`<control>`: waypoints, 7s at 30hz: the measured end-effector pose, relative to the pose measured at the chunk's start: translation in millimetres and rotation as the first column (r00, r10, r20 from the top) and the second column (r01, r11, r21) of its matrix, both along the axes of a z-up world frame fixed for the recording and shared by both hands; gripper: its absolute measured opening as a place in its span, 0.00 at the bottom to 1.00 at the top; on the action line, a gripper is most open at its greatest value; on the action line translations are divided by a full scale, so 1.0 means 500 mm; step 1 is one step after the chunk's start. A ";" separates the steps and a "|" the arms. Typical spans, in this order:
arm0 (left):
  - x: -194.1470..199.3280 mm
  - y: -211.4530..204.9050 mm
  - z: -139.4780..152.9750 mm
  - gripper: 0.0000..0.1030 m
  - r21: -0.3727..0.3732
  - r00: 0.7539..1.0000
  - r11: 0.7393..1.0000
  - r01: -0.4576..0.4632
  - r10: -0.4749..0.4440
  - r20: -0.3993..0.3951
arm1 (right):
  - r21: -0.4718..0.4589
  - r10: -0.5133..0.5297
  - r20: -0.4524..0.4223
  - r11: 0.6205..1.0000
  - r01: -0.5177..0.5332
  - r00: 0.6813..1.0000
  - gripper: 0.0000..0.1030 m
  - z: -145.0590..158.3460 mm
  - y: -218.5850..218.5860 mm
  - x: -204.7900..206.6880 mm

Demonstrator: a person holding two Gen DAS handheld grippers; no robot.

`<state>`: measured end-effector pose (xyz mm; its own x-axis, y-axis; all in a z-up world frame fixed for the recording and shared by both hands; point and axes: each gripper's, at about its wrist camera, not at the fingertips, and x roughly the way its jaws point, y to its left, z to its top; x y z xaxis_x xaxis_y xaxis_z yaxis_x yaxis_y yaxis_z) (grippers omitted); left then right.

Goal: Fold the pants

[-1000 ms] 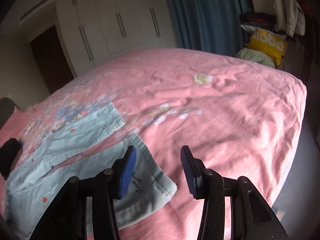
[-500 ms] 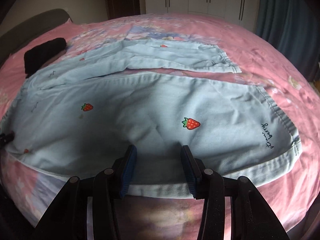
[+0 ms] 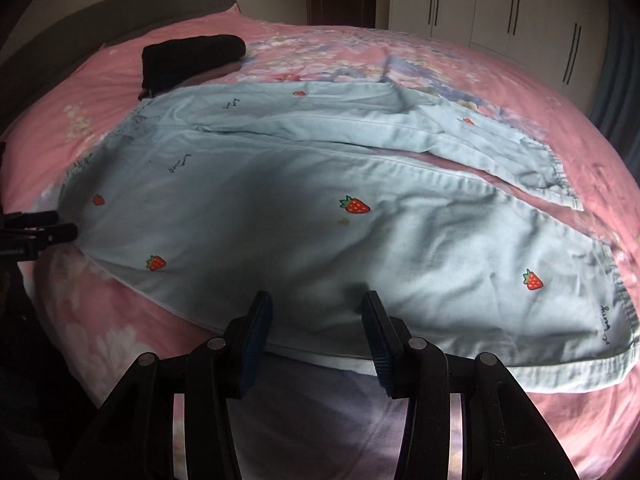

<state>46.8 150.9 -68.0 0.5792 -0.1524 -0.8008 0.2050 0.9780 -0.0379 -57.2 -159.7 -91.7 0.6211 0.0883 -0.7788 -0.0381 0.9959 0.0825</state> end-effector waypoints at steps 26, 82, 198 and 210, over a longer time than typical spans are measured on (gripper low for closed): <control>0.523 0.164 -0.010 0.83 -0.283 0.964 0.929 -0.240 0.192 -0.187 | -0.185 0.267 -0.066 0.944 -0.275 0.961 0.52 0.033 -0.043 0.555; 0.064 0.289 -0.030 0.67 -0.603 0.977 0.771 -0.205 0.202 -0.074 | -0.306 0.463 -0.133 0.822 -0.481 0.876 0.06 -0.021 0.107 0.076; -0.102 -0.525 0.088 0.08 -0.023 0.707 0.708 0.706 -0.702 0.081 | 0.690 -0.711 0.015 0.516 0.508 0.703 0.05 0.038 -0.495 -0.211; -0.126 -0.541 -0.011 0.12 0.011 0.700 0.700 0.714 -0.713 -0.053 | 0.621 -0.702 -0.179 0.463 0.633 0.689 0.05 -0.080 -0.500 -0.267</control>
